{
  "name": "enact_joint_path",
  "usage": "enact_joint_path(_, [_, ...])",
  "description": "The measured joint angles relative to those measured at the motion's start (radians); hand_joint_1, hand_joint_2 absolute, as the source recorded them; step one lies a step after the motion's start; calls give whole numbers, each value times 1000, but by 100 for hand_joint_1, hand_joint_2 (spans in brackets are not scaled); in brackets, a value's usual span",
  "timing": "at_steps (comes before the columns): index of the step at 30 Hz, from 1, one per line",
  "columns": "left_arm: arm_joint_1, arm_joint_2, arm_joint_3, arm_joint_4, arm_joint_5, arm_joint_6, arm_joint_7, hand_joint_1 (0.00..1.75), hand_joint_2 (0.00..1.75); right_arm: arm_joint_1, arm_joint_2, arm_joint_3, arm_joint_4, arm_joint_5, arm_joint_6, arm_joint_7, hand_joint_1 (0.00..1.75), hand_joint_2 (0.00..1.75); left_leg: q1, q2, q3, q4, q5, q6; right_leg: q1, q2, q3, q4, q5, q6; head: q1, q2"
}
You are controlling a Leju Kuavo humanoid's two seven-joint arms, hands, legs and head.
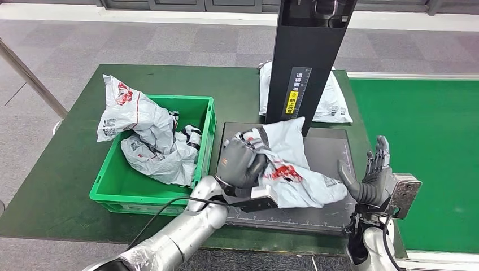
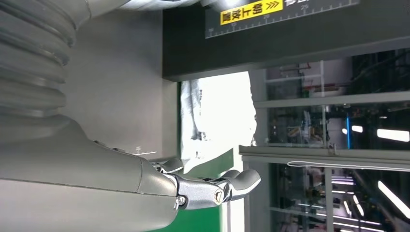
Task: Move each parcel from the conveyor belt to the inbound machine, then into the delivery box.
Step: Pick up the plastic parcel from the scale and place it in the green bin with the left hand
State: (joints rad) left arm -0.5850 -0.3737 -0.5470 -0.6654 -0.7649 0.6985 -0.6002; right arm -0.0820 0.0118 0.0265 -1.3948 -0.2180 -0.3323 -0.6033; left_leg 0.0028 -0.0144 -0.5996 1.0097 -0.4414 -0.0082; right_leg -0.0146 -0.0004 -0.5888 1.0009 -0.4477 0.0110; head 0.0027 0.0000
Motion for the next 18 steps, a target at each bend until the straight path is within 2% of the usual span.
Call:
enact_joint_path(5, [-11,13,317,-160,-191,2,-77,175,175,18,0,-15,-1,-12,10,-13,0,175,0,2,1,0,0,-1,0,1,0,1,0,0,0,0])
enact_joint_path(9, [-4,31,524,-265,-309,2,-92,175,175,24,0,-31,0,-22,21,-19,0,175,0,4,1,0,1,-1,0,3,-1,1,1,-1,0,0])
enact_joint_path(12, [6,37,631,-328,-359,2,-94,175,175,24,0,-36,0,-25,22,-20,0,175,0,4,1,0,1,-1,0,3,-1,2,1,-1,0,0])
enact_joint_path(15, [19,39,698,-376,-409,2,-94,175,175,24,1,-37,-1,-28,21,-20,0,175,0,3,0,0,1,-1,0,3,-1,1,1,-1,0,0])
enact_joint_path(18, [30,40,763,-427,-539,2,-63,175,175,28,0,-37,-3,-40,18,-18,0,175,0,3,0,0,1,-1,0,3,-1,1,1,-1,0,0])
